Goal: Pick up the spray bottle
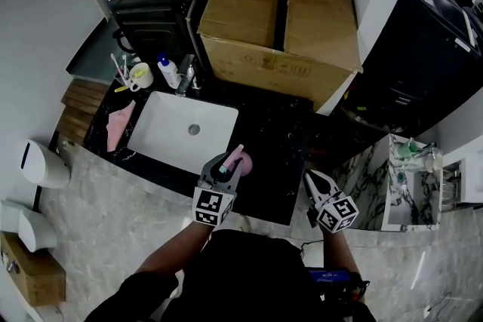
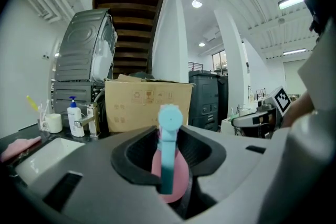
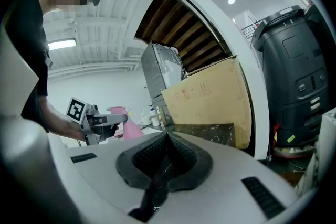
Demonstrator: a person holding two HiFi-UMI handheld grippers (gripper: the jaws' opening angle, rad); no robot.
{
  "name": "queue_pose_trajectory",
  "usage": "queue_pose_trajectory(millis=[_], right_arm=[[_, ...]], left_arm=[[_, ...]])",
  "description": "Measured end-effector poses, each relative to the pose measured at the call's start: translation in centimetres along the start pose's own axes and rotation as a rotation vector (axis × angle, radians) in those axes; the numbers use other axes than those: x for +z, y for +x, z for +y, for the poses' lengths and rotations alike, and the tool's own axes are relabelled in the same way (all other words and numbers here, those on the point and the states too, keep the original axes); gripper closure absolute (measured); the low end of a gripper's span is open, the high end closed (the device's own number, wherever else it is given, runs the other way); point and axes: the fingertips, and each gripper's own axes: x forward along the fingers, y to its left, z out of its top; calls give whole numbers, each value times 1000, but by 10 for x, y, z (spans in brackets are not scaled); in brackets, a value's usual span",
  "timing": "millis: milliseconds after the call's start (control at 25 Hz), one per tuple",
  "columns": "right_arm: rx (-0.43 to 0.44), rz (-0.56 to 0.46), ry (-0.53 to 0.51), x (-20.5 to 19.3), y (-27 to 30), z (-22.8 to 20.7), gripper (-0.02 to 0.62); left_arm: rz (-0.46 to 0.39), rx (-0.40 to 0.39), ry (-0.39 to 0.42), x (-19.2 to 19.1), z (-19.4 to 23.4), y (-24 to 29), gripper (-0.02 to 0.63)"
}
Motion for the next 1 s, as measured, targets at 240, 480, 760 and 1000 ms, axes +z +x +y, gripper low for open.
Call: queue_pose_trajectory(millis=[240,480,760,1000], right_arm=[[39,-10,-2,0,-11,2,569],[77,-12,4,-5,-26,5,569],[125,-10,9,-11,-46,12,569],[177,2,1,-18,-63,22,569]], left_arm=[[-5,28,3,1,-14,-14,477],[4,58,1,0,-32,-31,477],[-1,105,-3,-3,-54,-55,477],[-11,140,-32,-8,-72,-79,477]])
